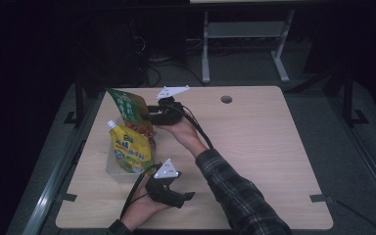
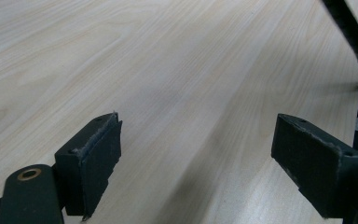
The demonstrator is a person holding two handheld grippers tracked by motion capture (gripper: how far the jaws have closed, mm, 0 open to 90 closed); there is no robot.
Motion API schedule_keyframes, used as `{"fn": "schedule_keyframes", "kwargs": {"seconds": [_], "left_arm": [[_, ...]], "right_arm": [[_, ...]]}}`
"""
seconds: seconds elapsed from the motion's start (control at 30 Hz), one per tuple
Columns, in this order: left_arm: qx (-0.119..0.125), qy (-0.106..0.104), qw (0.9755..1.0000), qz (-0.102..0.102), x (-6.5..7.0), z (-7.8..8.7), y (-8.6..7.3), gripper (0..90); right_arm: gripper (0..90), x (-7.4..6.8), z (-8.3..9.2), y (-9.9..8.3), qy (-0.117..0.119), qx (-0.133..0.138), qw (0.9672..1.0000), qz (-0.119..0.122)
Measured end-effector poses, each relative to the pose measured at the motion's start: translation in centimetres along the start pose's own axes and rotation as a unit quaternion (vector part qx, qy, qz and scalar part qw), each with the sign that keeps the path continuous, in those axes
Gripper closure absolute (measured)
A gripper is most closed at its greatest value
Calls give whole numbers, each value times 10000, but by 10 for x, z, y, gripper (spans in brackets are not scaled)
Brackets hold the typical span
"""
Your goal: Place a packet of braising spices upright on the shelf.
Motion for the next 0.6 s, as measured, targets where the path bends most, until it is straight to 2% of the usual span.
{"fn": "schedule_keyframes", "kwargs": {"seconds": [0.07, 0.17, 0.3, 0.47, 0.6], "left_arm": [[-25, 9, 10000, -31, 0, 0, 0, 151], [-39, 38, 10000, -80, 0, 0, 1, 151], [-3, 22, 10000, -33, 1, 0, 2, 152], [-31, 33, 9999, -89, -1, 1, 2, 151], [7, 48, 9999, -88, -4, 1, 2, 152]], "right_arm": [[502, 3, 16, -4, -107, -116, 9998, 108], [450, 11, 40, -14, -157, -229, 9996, 99], [402, 18, 71, -33, -298, -391, 9987, 104], [373, 23, 114, -67, -456, -538, 9975, 21], [360, 22, 143, -98, -547, -648, 9964, -87]]}}
Point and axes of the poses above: each handheld gripper's, and its own axes: z roughly backward along the jaws, y roughly out of its top, x roughly to its right, the point moved 8 cm from there along -z, roughly forward along the jaws
